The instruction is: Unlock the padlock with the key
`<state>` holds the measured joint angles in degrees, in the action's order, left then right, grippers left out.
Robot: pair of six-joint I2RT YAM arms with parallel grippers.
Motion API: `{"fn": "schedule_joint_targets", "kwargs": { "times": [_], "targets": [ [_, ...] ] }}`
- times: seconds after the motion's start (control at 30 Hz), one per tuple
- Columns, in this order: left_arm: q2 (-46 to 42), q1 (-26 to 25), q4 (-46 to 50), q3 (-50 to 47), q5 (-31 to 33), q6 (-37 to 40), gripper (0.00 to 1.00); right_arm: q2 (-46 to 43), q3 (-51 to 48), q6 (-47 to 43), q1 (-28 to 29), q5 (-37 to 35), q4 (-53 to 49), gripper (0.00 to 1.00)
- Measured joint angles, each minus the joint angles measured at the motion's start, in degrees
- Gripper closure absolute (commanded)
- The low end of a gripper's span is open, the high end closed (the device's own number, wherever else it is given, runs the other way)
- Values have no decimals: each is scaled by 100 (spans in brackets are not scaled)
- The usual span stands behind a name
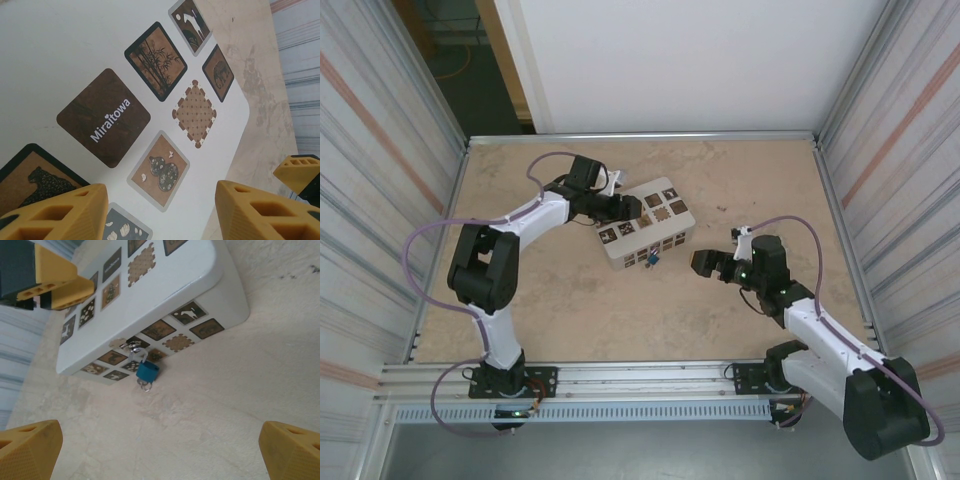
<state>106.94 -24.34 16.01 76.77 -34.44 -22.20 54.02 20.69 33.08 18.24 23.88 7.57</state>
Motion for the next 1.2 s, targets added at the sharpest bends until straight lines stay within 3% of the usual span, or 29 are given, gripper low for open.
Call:
{"fn": "schedule_joint_targets", "kwargs": {
  "times": [0.2,0.8,1.17,1.2],
  "targets": [
    [0,0,-4,0,-7,2,41,284,-48,151,0,350,717,0],
    [-13,-7,-138,-79,-7,-72,41,3012,-138,72,496,1014,3407,18],
    [-33,-7,-243,-142,-7,-118,42,4264,343,-72,605,1113,4406,21],
    [-33,-7,-243,-142,-7,-118,42,4323,387,-72,619,1113,4430,16]
  ]
}}
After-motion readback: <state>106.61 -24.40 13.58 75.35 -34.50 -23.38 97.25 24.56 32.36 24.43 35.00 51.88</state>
